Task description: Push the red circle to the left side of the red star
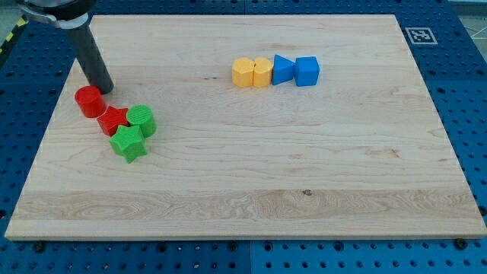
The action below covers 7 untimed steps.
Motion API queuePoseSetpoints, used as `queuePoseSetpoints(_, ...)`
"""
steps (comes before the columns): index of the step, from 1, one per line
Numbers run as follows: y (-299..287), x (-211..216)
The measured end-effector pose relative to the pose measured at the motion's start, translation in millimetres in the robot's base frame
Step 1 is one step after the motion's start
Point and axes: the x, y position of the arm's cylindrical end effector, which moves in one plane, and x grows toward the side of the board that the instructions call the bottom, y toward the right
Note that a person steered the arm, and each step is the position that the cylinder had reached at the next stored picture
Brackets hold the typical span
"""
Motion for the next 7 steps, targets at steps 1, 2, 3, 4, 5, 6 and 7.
queuePoseSetpoints(1,0.0,7.3)
queuePoseSetpoints(2,0.0,8.5)
queuePoseSetpoints(3,-1.4,7.3)
queuePoseSetpoints(4,-1.8,7.0)
queuePoseSetpoints(5,-11.1,7.0)
queuePoseSetpoints(6,-21.8,7.3)
queuePoseSetpoints(7,-25.4,13.1)
